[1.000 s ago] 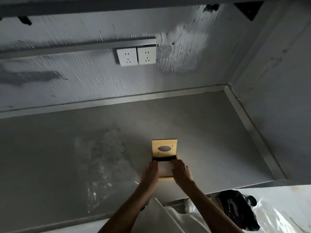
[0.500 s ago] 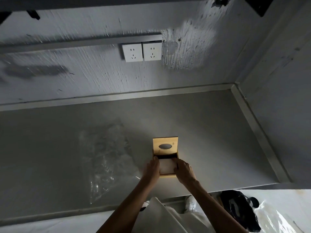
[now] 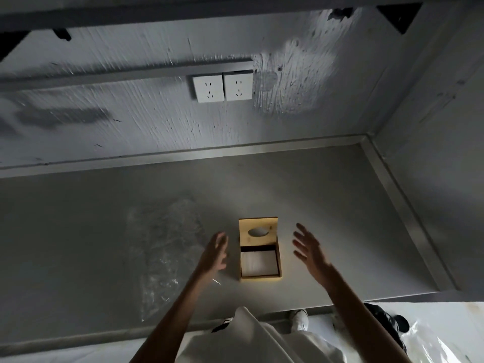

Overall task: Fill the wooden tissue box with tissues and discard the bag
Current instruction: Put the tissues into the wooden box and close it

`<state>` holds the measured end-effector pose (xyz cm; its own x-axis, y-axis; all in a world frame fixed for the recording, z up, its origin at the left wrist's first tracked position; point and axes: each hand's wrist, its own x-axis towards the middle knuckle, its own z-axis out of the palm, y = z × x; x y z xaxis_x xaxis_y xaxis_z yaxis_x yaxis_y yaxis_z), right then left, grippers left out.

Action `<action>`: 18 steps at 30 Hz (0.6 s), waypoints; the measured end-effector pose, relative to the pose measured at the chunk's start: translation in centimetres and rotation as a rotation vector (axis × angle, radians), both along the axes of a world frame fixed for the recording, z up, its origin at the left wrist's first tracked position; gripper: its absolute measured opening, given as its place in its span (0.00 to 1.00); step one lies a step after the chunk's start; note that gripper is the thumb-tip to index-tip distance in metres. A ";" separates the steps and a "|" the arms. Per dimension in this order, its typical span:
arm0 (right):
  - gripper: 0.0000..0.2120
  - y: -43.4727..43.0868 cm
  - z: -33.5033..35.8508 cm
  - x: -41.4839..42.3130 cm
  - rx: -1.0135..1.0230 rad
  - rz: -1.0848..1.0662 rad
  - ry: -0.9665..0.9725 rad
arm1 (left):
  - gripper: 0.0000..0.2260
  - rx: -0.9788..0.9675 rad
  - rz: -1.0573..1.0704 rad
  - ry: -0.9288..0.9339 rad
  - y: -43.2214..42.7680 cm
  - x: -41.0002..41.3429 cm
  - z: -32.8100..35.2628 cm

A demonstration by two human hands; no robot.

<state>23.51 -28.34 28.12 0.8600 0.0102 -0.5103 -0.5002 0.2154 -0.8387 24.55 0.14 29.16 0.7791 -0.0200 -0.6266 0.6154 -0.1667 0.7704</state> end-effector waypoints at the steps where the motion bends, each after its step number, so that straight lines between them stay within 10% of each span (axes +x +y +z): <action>1: 0.25 -0.2 0.4 1.2 0.151 -0.062 0.079 | 0.30 -0.147 0.069 0.085 -0.1 1.1 0.6; 6: 0.35 1.7 1.0 3.1 0.162 0.115 0.119 | 0.30 -0.338 0.077 0.265 -1.4 2.2 1.1; 12: 0.16 1.9 -1.6 -1.3 0.130 0.170 -0.035 | 0.13 -0.380 0.074 0.109 -1.9 -0.9 -1.2; 18: 0.49 2.3 -3.4 -3.4 0.090 0.175 0.024 | 0.19 -0.368 0.036 0.023 -3.6 -3.3 -1.5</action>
